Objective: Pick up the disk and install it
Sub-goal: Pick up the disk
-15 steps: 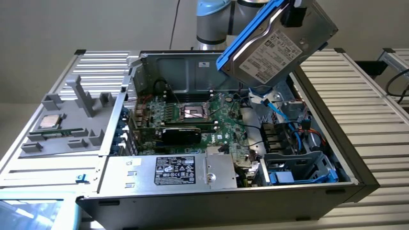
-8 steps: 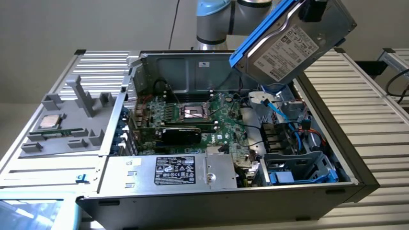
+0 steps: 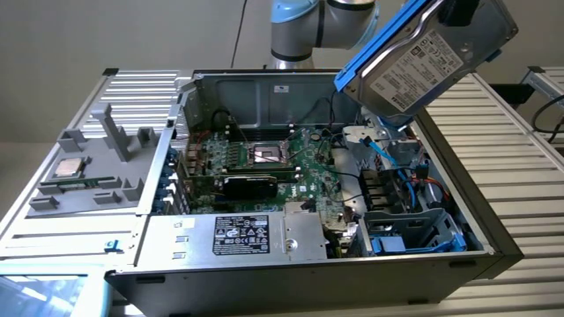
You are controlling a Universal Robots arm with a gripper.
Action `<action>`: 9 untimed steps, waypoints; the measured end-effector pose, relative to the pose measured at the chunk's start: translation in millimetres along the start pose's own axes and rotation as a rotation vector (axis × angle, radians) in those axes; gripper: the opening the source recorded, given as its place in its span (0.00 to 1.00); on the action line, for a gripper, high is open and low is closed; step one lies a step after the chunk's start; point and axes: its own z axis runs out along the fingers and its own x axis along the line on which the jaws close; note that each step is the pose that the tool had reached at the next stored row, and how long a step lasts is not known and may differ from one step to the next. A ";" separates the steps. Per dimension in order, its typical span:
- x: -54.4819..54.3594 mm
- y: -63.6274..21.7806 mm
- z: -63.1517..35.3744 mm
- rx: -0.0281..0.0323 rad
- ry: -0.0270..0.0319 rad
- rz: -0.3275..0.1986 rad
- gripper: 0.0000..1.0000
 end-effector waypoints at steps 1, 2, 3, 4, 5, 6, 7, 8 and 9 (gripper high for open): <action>1.0 -1.0 -0.5 0.0000 0.0000 0.000 0.39; 2.1 -2.1 -0.9 0.0000 0.0001 0.000 0.39; 3.2 -3.1 -1.2 0.0000 0.0000 0.000 0.39; 4.4 -4.1 -1.6 0.0001 0.0000 0.000 0.39; 5.6 -5.0 -1.9 0.0001 0.0000 0.000 0.39; 6.9 -5.9 -2.1 0.0001 -0.0001 0.000 0.39; 8.1 -6.7 -2.5 0.0002 0.0000 0.000 0.39; 9.2 -7.5 -2.8 0.0003 0.0001 0.000 0.39; 10.3 -8.4 -3.2 0.0003 0.0001 0.000 0.39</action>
